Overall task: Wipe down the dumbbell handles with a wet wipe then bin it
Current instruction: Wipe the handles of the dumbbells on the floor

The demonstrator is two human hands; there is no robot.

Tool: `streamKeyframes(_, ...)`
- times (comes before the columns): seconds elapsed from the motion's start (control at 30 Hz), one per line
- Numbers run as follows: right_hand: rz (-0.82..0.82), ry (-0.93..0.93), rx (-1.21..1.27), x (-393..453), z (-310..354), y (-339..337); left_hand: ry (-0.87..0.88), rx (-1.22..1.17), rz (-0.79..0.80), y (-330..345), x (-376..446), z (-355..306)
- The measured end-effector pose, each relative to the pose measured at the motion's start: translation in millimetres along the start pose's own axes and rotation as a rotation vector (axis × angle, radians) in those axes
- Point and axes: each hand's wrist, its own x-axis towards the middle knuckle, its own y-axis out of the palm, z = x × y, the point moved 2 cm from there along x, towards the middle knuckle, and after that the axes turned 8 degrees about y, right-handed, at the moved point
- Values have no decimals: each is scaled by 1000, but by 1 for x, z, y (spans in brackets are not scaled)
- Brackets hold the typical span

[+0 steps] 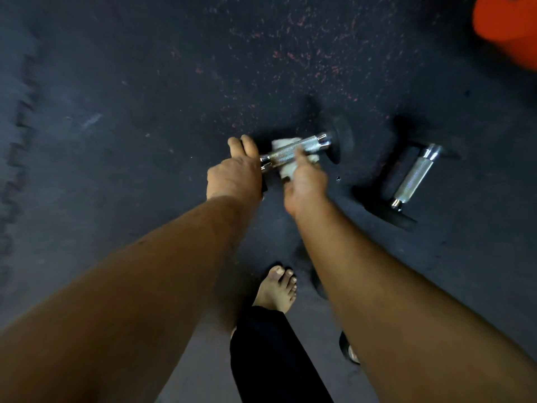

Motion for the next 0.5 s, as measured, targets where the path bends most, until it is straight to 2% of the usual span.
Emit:
streamKeyframes(0.07,45,-11,189,5,16,5,12,0,5,-1,0,-1)
streamKeyframes(0.1,68,-12,152,5,17,7,14,-1,6,-1,0,-1)
streamKeyframes(0.17,79,-18,-131,3,5,8,9,-11,2,-1,1,-1)
streamKeyframes(0.23,0,-114,-463,-6,-5,2,2,-25,-1,-3,1,0)
streamKeyframes(0.3,-173,-323,-806,-16,4,-15,1,-28,4,-5,1,2)
streamKeyframes(0.37,-274,-686,-1058,-30,29,-28,6,-20,12,-6,1,2)
streamKeyframes(0.43,-176,-1119,-1229,-43,53,-28,7,-11,18,-7,0,1)
streamKeyframes(0.47,-110,-1265,-1425,-41,61,-22,6,-3,16,-7,0,0)
streamKeyframes(0.5,-85,-1333,-1697,-35,64,-13,6,5,14,-7,0,0)
